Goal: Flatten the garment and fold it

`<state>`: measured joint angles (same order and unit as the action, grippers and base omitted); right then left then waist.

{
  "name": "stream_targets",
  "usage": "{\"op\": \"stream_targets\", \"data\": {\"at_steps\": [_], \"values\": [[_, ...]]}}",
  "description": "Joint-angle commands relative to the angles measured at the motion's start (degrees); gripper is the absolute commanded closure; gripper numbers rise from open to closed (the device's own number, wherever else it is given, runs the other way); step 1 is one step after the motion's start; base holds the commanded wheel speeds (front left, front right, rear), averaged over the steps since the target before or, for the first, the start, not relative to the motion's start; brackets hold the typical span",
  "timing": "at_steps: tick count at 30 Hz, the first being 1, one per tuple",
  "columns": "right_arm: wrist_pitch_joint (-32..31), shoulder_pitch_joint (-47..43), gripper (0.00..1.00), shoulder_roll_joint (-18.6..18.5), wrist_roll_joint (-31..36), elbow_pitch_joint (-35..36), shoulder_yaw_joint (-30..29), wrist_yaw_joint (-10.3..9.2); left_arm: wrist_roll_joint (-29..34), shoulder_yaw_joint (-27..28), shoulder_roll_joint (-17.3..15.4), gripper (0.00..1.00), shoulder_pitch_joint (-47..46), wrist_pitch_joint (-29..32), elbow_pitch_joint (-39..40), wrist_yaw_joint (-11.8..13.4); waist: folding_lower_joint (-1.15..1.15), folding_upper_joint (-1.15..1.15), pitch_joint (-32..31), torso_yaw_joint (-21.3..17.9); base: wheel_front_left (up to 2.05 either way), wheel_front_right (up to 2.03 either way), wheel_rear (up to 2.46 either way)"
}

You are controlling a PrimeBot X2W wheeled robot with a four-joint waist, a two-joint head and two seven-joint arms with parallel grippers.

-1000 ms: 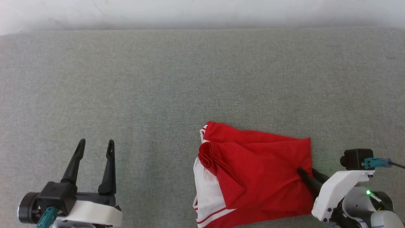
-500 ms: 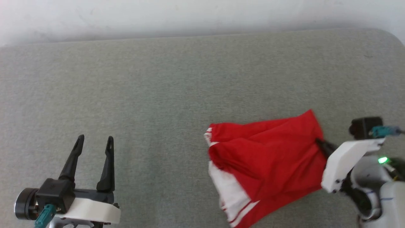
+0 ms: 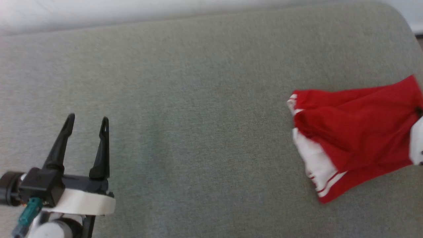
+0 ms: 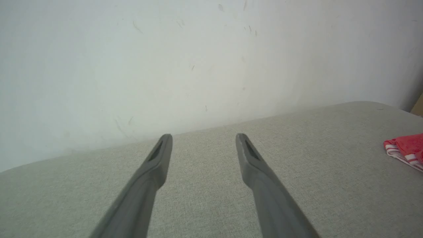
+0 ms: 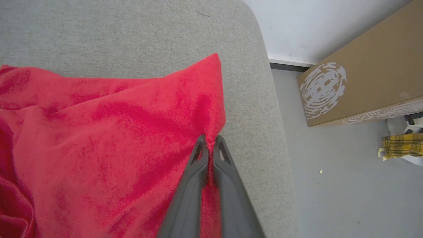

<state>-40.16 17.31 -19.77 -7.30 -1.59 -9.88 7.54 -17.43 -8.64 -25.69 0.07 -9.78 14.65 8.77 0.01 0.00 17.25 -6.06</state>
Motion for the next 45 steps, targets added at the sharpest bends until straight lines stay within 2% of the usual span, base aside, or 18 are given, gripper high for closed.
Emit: {"op": "stream_targets", "data": {"at_steps": [1,7,10,15,19,20,21,22,23,24,30,34,42,45], "values": [[0.44,1.54,1.0,-1.0,0.68,-0.24,-0.3,-0.05,0.56,0.28,-0.46,0.0,-1.41,0.17,0.7,0.08,-0.01,0.0,4.23,-2.74,0.0,0.0,0.0],[2.92,5.12,1.0,-5.74,4.92,-2.99,-1.03,-0.05,1.28,0.14,-1.66,0.0,-5.22,0.61,3.31,-0.65,-0.01,0.0,10.17,-4.49,0.0,0.0,0.0],[4.35,6.56,1.0,-6.93,6.92,-4.58,-1.74,-0.05,1.63,0.01,-2.12,0.0,-6.83,0.58,4.23,-0.98,-0.01,0.0,12.5,-4.65,0.0,0.0,0.0],[6.58,8.21,1.0,-7.17,9.65,-7.61,-2.71,-0.05,1.65,-0.12,-2.32,0.0,-8.63,-0.25,5.35,-1.43,-0.01,0.0,15.07,-4.2,0.0,0.0,0.0],[7.4,8.81,1.0,-5.72,11.16,-9.52,-3.95,-0.05,1.75,0.23,-2.3,0.0,-9.21,-1.52,6.03,-1.34,-0.01,0.0,16.53,-3.83,0.0,0.0,0.0],[7.54,8.94,0.96,-5.3,11.51,-9.85,-4.22,-0.05,1.85,0.31,-2.31,0.0,-9.32,-1.78,6.15,-1.29,-0.01,0.0,16.85,-3.78,0.0,0.0,0.0],[7.75,9.11,0.78,-4.81,11.78,-10.1,-4.58,-0.05,1.92,0.38,-2.31,0.0,-9.45,-2.08,6.29,-1.28,-0.01,0.0,17.14,-3.75,0.0,0.0,0.0],[8.03,9.34,0.52,-4.38,12.06,-10.35,-4.95,-0.05,1.93,0.44,-2.27,0.0,-9.55,-2.35,6.37,-1.27,-0.01,0.0,17.36,-3.73,0.0,0.0,0.0],[8.33,9.55,0.11,-4.14,12.33,-10.63,-5.21,-0.05,1.91,0.51,-2.21,0.0,-9.64,-2.58,6.41,-1.25,-0.01,0.0,17.53,-3.7,0.0,0.0,0.0],[8.56,9.76,0.0,-3.95,12.56,-10.93,-5.37,-0.05,1.85,0.6,-2.12,0.0,-9.72,-2.82,6.44,-1.22,-0.01,0.0,17.65,-3.71,0.0,0.0,0.0],[10.77,11.21,0.0,-2.9,12.72,-12.07,-6.7,-0.05,0.79,0.98,-1.17,0.0,-10.07,-4.47,6.17,-2.3,-0.01,0.0,16.34,-3.57,0.0,0.0,0.0],[13.5,11.13,0.0,-1.49,11.78,-11.74,-8.6,-0.05,-0.47,1.33,0.76,0.0,-9.35,-4.9,4.57,-2.17,-0.01,0.0,13.33,-2.91,0.0,0.0,0.0],[20.24,7.19,0.0,4.53,6.21,-6.82,-9.95,-0.05,-4.25,2.58,5.53,0.0,-6.28,-5.16,1.17,-1.73,-0.01,0.0,4.81,-1.08,0.0,0.0,0.0],[22.85,4.42,0.0,6.76,3.59,-3.5,-8.94,-0.05,-5.01,1.56,6.04,0.0,-4.8,-5.17,0.13,-2.98,-0.01,0.0,1.74,-0.21,0.0,0.0,0.0]]}}
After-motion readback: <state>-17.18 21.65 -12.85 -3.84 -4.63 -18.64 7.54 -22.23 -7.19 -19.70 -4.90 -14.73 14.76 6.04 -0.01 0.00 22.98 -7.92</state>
